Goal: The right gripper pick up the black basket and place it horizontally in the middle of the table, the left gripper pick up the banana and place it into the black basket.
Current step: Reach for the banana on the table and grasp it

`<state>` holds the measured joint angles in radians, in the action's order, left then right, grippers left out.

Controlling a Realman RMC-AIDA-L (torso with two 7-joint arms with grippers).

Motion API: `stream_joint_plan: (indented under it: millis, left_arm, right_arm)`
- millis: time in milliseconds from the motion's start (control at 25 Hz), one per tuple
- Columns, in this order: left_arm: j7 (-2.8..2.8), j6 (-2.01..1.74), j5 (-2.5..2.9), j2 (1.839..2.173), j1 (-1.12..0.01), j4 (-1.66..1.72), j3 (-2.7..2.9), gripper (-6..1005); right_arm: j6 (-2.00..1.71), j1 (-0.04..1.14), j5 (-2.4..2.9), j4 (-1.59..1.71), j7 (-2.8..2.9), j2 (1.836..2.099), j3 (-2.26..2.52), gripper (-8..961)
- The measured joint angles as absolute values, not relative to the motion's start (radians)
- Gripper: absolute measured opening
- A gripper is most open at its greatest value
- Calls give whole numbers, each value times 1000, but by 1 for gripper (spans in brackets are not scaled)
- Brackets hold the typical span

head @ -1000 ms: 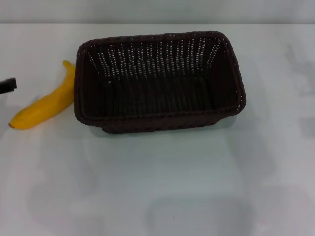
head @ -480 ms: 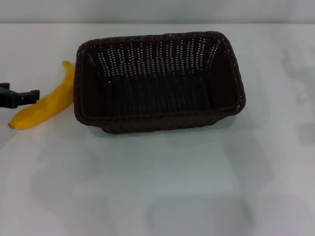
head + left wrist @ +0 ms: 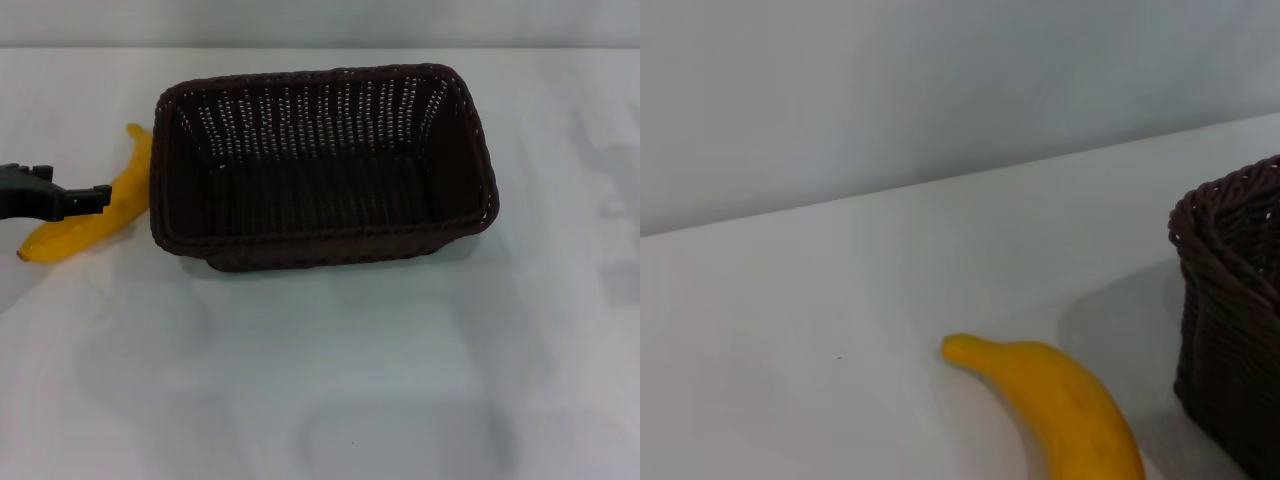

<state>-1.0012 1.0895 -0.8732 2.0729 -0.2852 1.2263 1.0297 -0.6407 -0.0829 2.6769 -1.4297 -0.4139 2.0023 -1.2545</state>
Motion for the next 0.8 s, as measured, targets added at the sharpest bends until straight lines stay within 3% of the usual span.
stream_joint_plan:
  millis: [800]
  left_arm:
    - [-1038,1046,-892,2075,-308,1103,1026,853]
  right_arm:
    - [-630,-112,2677,-1447,-414,2002,-1238,736]
